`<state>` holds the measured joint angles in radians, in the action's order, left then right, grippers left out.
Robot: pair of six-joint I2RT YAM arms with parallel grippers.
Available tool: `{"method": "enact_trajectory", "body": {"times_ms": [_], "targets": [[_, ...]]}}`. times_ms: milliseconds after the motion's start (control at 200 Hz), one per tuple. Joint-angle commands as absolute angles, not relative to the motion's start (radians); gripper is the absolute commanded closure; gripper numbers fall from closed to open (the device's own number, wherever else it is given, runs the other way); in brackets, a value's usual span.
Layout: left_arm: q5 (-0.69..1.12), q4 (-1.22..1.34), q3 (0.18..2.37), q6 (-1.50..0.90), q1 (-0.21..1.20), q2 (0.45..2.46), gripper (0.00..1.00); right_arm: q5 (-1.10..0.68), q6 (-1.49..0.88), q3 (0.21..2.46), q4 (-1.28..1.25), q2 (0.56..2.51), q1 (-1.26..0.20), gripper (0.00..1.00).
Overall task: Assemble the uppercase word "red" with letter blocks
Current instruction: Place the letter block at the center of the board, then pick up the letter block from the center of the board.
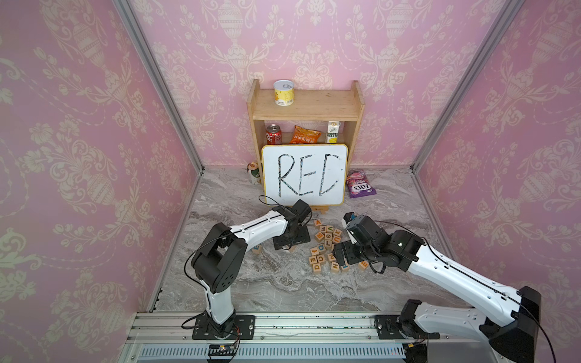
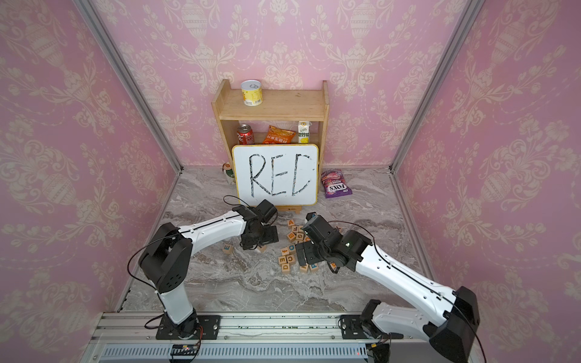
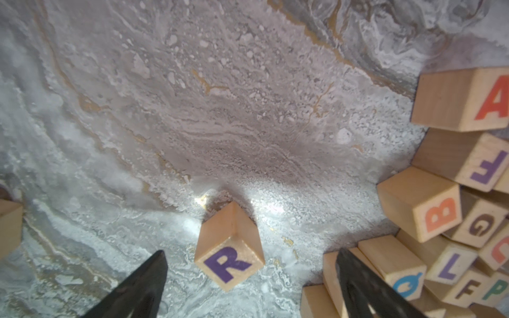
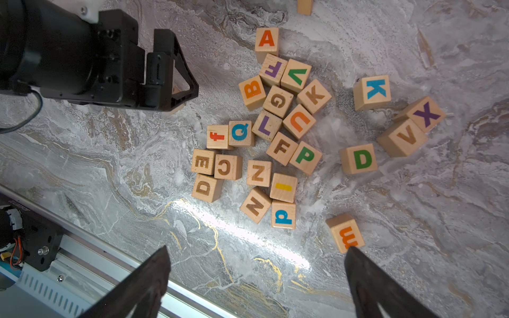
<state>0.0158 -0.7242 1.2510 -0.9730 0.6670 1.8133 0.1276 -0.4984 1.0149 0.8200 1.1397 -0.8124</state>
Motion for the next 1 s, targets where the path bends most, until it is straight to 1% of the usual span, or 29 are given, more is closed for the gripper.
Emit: {"method": "enact_trajectory", "body": {"times_ms": [0,85,180,360,425,505,736,931,996], "targets": [[0.044,-0.719,1.216,-1.203,0.672,1.78,0.08,0.144,-0.512,0.994,0.831,1.108,-0.818,0.0],[0.044,-0.704,1.191,-1.282,0.671,1.769,0.11,0.147,-0.514,0.99,0.831,1.107,-0.818,0.0],[0.046,-0.696,1.175,-1.346,0.671,1.76,0.17,0.149,-0.515,0.986,0.83,1.106,-0.818,0.0],[0.047,-0.674,1.156,-1.43,0.672,1.753,0.33,0.147,-0.517,0.983,0.821,1.112,-0.819,0.0],[0.049,-0.663,1.141,-1.462,0.671,1.753,0.36,0.146,-0.515,0.985,0.817,1.118,-0.818,0.0],[0.053,-0.64,1.121,-1.499,0.672,1.752,0.37,0.146,-0.513,0.988,0.815,1.126,-0.818,0.0],[0.038,-0.59,1.098,-1.529,0.67,1.755,0.45,0.141,-0.508,0.993,0.816,1.138,-0.818,0.0],[0.028,-0.584,1.082,-1.531,0.668,1.755,0.62,0.148,-0.511,0.981,0.82,1.126,-0.819,0.0],[0.02,-0.598,1.084,-1.511,0.668,1.753,0.64,0.15,-0.514,0.977,0.821,1.12,-0.819,0.0]]}}
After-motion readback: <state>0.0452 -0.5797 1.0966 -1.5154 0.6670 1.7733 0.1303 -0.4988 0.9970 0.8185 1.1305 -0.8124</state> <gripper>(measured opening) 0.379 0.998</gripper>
